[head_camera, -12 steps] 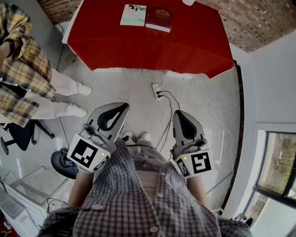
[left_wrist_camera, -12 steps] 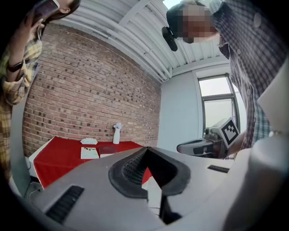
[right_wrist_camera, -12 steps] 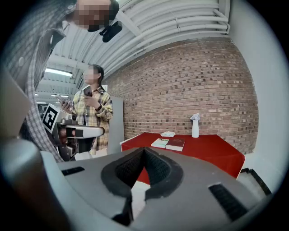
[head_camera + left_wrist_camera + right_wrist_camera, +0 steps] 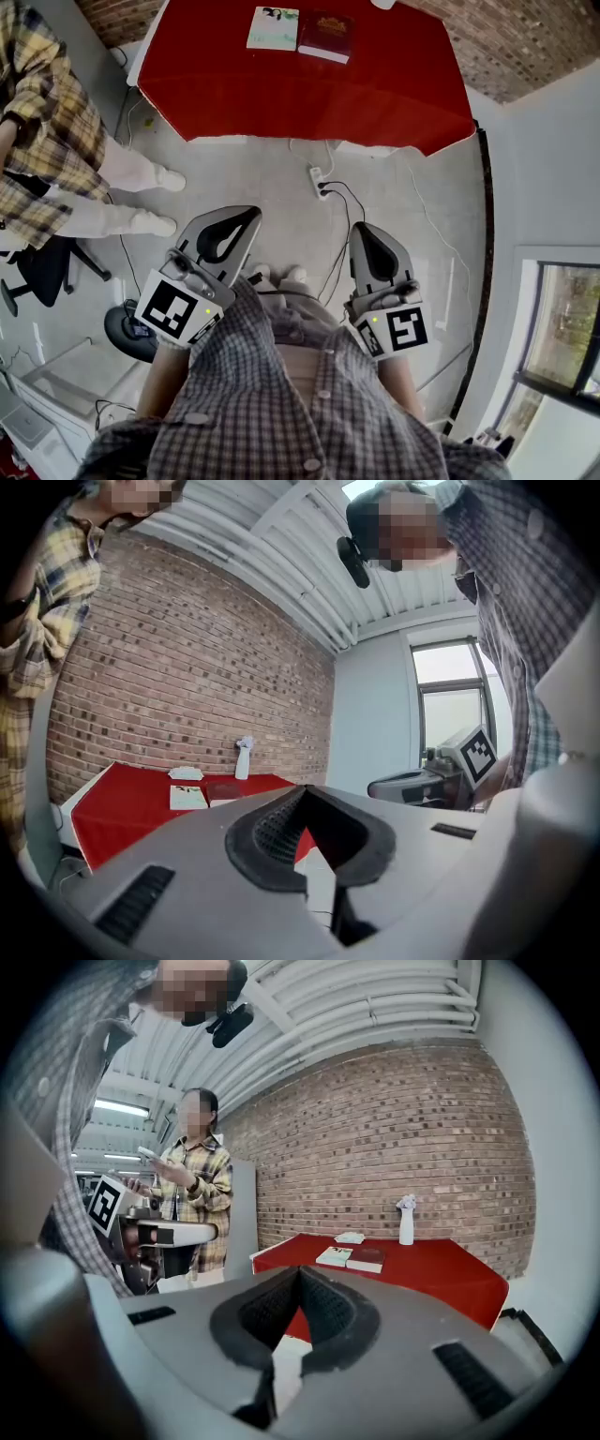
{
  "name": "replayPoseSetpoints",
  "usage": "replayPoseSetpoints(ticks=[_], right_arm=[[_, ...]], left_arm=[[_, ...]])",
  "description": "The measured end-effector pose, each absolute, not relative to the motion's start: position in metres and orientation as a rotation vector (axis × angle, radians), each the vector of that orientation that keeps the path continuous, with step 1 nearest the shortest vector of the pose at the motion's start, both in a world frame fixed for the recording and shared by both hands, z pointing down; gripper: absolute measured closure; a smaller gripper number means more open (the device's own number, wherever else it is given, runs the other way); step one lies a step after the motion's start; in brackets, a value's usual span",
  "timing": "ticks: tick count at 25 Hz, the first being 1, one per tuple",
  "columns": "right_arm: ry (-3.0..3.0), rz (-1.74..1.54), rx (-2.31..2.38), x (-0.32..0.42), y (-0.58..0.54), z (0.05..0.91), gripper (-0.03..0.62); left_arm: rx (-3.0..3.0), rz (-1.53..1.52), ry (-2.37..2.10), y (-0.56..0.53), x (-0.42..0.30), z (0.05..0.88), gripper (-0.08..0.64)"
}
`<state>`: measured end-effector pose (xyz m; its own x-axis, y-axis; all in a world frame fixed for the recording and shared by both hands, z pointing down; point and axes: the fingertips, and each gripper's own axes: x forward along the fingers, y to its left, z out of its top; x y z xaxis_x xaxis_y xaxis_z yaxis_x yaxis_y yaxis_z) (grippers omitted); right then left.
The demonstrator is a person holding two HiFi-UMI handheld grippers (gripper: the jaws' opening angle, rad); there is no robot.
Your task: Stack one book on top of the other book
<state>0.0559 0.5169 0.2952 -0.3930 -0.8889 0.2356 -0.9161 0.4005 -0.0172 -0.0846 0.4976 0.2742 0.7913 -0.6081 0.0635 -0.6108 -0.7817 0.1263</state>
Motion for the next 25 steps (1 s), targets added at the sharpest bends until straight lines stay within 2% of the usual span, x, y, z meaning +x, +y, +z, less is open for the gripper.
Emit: replayPoseSetpoints(ticks=[15,25], right_arm=[[-2.423,0.272,1.796,0.047,0.521,0.298,0.585],[-2.437,0.234,1.763,0.055,0.492,0.299,0.586]], left_arm=[[2.867,0.046,-0.941,0.5,-0.119,0.278,0.554],[2.844,0.056,-1.009,0.471,-0.118,0.281,0.554]])
